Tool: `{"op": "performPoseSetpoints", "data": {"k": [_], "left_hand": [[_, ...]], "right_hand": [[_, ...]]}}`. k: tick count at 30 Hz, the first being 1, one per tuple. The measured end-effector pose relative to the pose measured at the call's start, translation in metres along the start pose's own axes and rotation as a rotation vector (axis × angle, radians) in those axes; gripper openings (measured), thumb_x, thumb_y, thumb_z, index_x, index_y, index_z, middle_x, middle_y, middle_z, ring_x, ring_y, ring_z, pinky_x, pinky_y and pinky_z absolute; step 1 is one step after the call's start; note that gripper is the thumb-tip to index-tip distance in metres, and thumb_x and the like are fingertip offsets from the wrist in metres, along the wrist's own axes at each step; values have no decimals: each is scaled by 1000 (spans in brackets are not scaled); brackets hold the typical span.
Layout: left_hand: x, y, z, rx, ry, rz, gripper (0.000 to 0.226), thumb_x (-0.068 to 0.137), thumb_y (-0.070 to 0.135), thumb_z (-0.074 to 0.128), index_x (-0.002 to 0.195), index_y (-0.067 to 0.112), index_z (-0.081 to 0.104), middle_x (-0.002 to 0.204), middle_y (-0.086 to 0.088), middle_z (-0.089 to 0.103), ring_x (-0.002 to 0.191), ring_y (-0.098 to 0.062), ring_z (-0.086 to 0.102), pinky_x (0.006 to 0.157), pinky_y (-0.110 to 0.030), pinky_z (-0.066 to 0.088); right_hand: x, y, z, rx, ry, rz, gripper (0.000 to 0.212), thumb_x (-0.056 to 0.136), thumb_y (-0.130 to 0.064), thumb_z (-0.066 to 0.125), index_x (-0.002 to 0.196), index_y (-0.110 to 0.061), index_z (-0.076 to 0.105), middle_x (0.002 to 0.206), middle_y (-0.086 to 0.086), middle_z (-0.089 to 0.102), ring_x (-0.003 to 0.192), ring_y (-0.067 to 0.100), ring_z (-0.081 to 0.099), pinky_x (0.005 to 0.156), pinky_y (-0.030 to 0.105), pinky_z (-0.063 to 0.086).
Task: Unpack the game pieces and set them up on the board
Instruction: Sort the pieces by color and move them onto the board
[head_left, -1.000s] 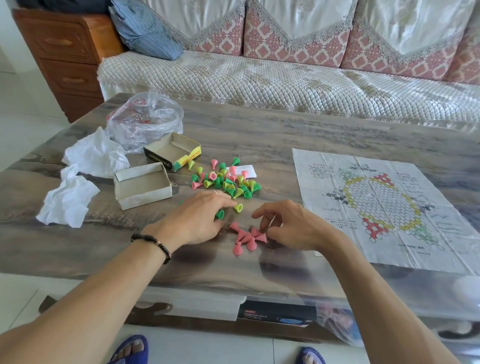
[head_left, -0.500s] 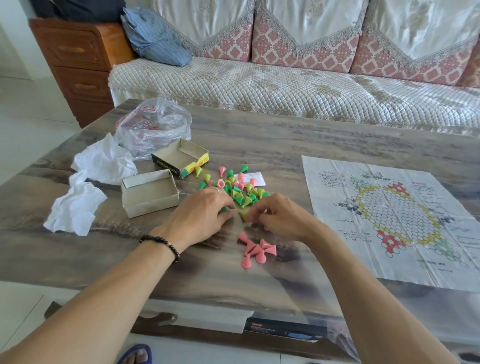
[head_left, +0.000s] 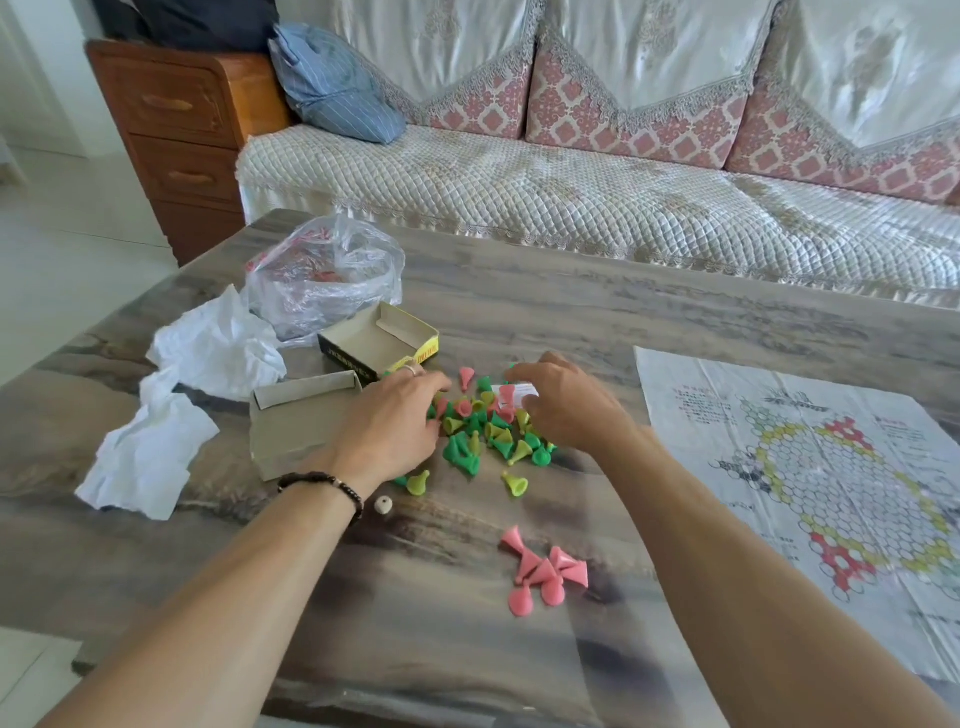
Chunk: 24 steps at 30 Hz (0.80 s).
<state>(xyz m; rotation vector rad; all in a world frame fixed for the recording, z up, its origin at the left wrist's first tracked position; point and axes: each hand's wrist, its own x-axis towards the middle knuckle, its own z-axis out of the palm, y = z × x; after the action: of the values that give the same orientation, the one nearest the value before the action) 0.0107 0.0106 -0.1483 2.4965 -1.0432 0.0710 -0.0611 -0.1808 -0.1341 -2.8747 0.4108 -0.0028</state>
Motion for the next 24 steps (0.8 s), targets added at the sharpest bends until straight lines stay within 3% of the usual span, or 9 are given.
{"op": "performPoseSetpoints", "data": {"k": [5,8,11,14,16,20,24], "left_hand": [[9,-4,3,-22,-14,11,37,82,8,67,116,21,65,114,-3,64,102,-24,60,85,-36,48],[10,-3,5,-46,-9,14,38,82,6,68,115,23,67,111,-4,65,100,-25,60,84,-37,49],[9,-2,5,-52,-4,24,36,83,5,67,113,25,68,108,-3,64,101,-26,59,85,-38,49],[9,-3,4,-1,24,38,18,81,7,71,85,25,71,87,2,57,90,-24,59,72,-30,40],[10,-3,2,25,48,35,16,80,9,73,77,24,71,84,2,55,86,-24,59,69,-27,35],[8,-2,0,97,63,39,11,83,8,70,86,18,73,97,-5,61,85,-27,61,68,-35,45],[4,-3,-1,156,94,55,42,81,-1,66,115,23,65,113,-4,58,86,-28,63,57,-32,39]], "right_hand": [[16,-7,-6,4,-62,-61,35,93,-12,52,124,-23,63,128,7,59,117,25,54,95,35,44],[21,-7,-6,84,-50,-6,26,88,-13,57,109,-20,71,108,6,70,93,21,65,80,29,51],[24,-5,-5,147,-39,32,18,86,-14,61,100,-18,72,94,5,71,75,17,67,63,22,47],[25,-2,-4,172,-25,49,11,84,-11,62,87,-19,69,84,1,69,70,12,63,51,17,42],[25,0,-4,192,-16,55,13,82,-8,62,81,-19,68,76,-4,66,66,6,59,49,14,38],[20,2,-3,236,15,62,13,81,-6,63,84,-16,70,73,-8,63,67,7,58,53,15,40],[16,3,-1,238,40,40,15,82,-5,61,88,-14,72,78,-6,65,75,11,60,63,22,46]]}}
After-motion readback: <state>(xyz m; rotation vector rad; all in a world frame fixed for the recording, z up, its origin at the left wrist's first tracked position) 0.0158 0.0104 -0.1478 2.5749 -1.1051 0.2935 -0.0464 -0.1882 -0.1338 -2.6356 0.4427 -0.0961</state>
